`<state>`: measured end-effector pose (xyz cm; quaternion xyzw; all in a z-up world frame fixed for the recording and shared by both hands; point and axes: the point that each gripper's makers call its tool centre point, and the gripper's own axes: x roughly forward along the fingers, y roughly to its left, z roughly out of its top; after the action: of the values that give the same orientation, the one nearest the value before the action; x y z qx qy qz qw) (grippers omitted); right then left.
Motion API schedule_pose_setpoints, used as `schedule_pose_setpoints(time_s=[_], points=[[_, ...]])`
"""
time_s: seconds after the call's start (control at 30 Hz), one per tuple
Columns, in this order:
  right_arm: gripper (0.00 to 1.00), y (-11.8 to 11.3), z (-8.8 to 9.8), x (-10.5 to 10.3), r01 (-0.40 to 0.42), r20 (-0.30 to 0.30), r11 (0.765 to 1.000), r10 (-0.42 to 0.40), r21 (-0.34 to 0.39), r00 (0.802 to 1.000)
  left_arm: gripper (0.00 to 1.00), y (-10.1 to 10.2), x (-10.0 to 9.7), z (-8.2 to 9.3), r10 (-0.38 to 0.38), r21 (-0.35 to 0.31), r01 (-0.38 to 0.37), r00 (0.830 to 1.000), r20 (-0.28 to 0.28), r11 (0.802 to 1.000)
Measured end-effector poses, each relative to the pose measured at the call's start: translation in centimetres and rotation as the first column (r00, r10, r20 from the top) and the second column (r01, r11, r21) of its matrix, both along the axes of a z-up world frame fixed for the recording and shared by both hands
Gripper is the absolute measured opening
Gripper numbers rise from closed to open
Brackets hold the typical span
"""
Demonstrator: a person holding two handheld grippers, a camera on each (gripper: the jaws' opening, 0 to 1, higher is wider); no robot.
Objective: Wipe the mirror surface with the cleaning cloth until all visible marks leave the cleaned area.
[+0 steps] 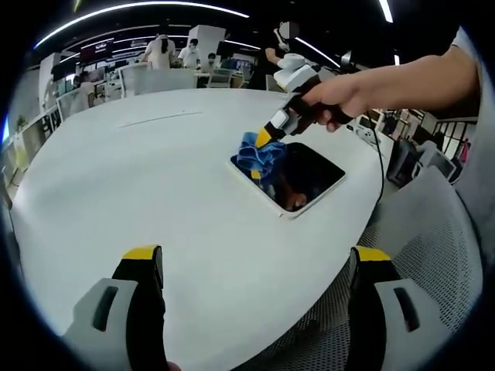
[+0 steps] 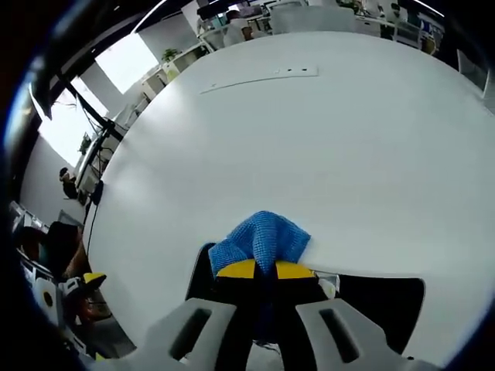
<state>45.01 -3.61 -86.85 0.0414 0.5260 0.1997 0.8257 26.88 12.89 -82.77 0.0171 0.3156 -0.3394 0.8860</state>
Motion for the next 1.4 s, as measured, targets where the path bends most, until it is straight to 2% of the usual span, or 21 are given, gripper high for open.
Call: schedule_pose_setpoints(time_s=[0.13, 0.2, 0.37, 0.7, 0.77, 1.03, 1.4], points=[[0.01, 0.0, 0.1, -0.1, 0.002, 0.008, 1.0, -0.002, -0.004, 1.0, 0.99, 0.1, 0.1, 0.1, 0.003, 0.004, -0.003, 1.0, 0.006, 1.0], [0.01, 0.1, 0.0, -0.2, 0.006, 0.018, 1.0, -0.005, -0.012, 1.0, 0.99, 0.2, 0.3, 0.4, 0.007, 0.007, -0.007, 0.999, 0.033, 1.0], [0.01, 0.2, 0.0, -1.0, 0.014, 0.033, 1.0, -0.013, -0.026, 0.999, 0.99, 0.3, 0.4, 0.3, 0.017, 0.009, -0.017, 0.999, 0.028, 1.0], [0.01, 0.1, 0.3, -3.2, 0.041, 0.015, 0.999, -0.041, -0.005, 0.999, 0.99, 0.4, 0.5, 0.3, 0.019, 0.017, -0.02, 0.999, 0.035, 1.0], [0.01, 0.1, 0.3, -3.6, 0.038, 0.015, 0.999, -0.037, -0.006, 0.999, 0.99, 0.7, 0.9, 0.6, 0.053, -0.007, -0.052, 0.998, 0.028, 0.999], [0.01, 0.1, 0.3, -5.1, 0.03, 0.012, 0.999, -0.03, -0.016, 0.999, 0.99, 0.7, 0.6, 0.3, 0.028, 0.026, -0.029, 0.999, 0.038, 0.999], [0.01, 0.1, 0.1, -6.6, 0.033, -0.02, 0.999, -0.033, -0.007, 0.999, 0.99, 0.6, 0.5, 0.2, 0.024, 0.021, -0.025, 0.999, 0.029, 0.999]])
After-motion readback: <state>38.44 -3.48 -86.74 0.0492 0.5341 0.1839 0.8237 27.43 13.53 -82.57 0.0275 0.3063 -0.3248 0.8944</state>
